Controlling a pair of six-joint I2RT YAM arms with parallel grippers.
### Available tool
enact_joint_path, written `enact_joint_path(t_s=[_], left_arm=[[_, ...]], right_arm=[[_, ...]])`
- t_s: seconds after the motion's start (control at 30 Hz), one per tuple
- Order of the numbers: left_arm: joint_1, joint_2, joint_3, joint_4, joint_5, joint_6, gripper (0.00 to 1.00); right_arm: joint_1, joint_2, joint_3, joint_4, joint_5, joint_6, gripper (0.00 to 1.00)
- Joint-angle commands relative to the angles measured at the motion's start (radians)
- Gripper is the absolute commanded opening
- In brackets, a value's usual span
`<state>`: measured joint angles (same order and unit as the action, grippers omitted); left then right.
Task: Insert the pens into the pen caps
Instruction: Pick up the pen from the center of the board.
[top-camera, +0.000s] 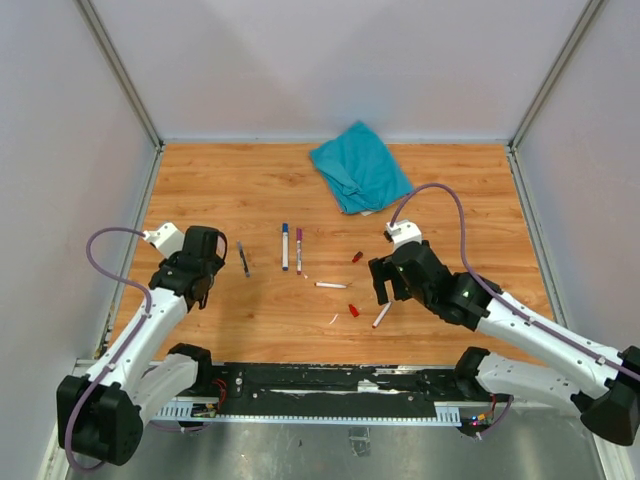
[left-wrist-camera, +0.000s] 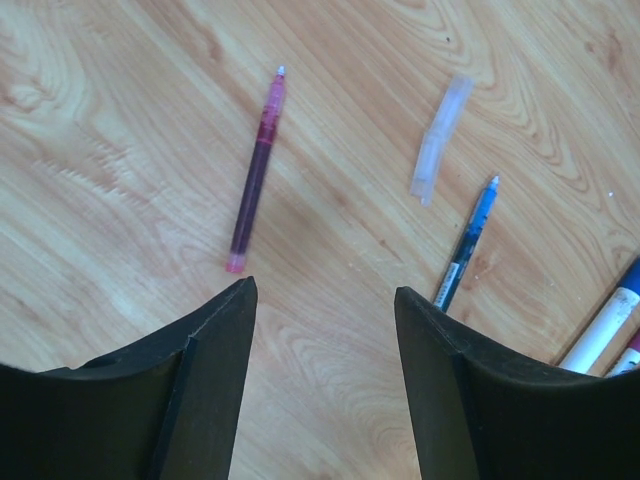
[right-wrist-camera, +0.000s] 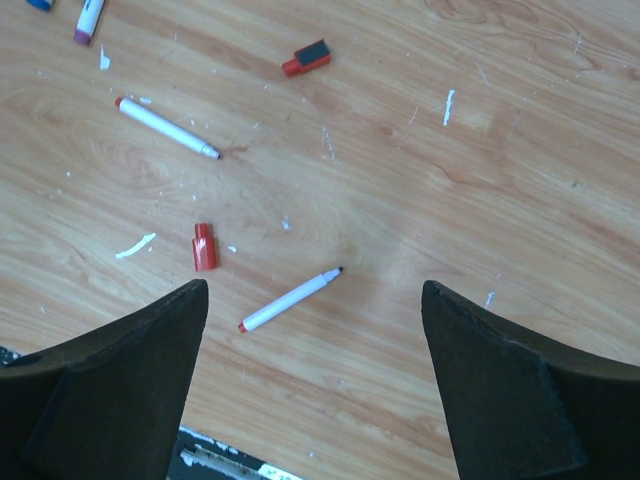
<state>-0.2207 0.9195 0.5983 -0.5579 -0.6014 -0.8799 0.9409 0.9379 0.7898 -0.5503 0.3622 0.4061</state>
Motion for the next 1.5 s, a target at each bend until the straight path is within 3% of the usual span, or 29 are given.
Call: enact_joint_path(t_s=[0.0,0.23,0.53,0.93,1.47], left_arm=[[0.013,-0.027,0.052,-0.096,-0.052,-0.007,0.62],[0.044,0.017,0.068,-0.157,-0.084,-0.022,0.61],[0.14,0.117,-0.017,0.096,0.006,0.136,0.56],[0.288,0.302,-0.064,0.323,0.184,0.251,0.49],[0.332,0.422,-0.034,0.304,0.204,0.254,0.41]], right_arm=[[-0.125,-0.025,-0.057,0.107,-0.122,-0.055,0.87],[-0.29,-0.017,-0.149,0.226,-0.293,-0.122,0.87],[-0.312,-0.024,-0.191,0.296,-0.443,-0.12,0.87],[-0.312,-0.044,-0.185,0.296,-0.48,-0.095,0.87],[-0.312,-0.056,-0.159,0.267,-0.491,-0.091,0.87]])
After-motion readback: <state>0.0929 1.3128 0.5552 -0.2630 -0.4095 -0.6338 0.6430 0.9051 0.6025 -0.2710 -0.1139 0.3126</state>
